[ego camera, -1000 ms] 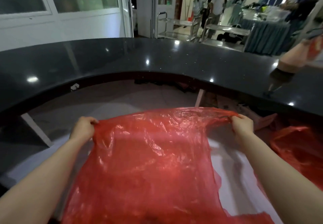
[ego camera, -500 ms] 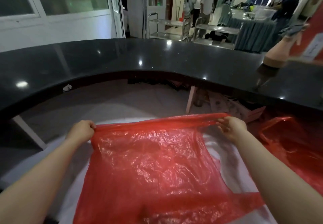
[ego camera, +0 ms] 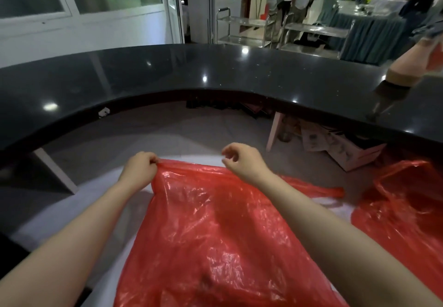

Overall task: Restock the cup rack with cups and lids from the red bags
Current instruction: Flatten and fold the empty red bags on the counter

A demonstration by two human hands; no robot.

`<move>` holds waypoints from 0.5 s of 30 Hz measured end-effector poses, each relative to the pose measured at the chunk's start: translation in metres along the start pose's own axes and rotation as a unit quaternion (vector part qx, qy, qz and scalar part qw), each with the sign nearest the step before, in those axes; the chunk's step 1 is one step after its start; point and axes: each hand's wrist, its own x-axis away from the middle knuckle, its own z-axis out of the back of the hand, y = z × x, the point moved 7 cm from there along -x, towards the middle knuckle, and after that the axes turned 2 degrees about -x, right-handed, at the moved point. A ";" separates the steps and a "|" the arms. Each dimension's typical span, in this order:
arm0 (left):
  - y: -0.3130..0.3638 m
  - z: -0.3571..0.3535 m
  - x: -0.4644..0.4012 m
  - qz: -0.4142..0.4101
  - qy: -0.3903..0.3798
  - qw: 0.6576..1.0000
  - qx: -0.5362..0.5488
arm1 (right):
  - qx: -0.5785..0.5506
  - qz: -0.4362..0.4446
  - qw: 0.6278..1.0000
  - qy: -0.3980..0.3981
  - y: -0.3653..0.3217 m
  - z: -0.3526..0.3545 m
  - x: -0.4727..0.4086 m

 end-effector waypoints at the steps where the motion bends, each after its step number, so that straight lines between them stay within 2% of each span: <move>1: 0.004 0.001 0.000 -0.005 -0.001 1.000 0.003 | 0.000 0.012 0.999 -0.036 -0.010 -0.014 -0.005; 3: 0.011 0.004 -0.002 -0.014 -0.001 1.000 0.011 | -0.004 0.036 0.995 -0.088 -0.029 -0.037 -0.012; 7: 0.021 0.013 -0.003 -0.039 0.002 0.999 0.023 | 0.031 0.091 0.985 -0.143 -0.059 -0.070 -0.020; 10: 0.021 0.020 -0.004 -0.058 0.001 0.998 0.009 | 0.058 0.098 0.983 -0.145 -0.064 -0.077 -0.026; 12: 0.021 0.023 -0.006 -0.064 0.005 0.998 -0.002 | 0.026 0.089 0.984 -0.151 -0.061 -0.075 -0.027; 15: 0.017 0.026 -0.011 -0.057 0.026 0.998 0.016 | -0.100 0.003 0.967 -0.235 -0.040 -0.079 -0.022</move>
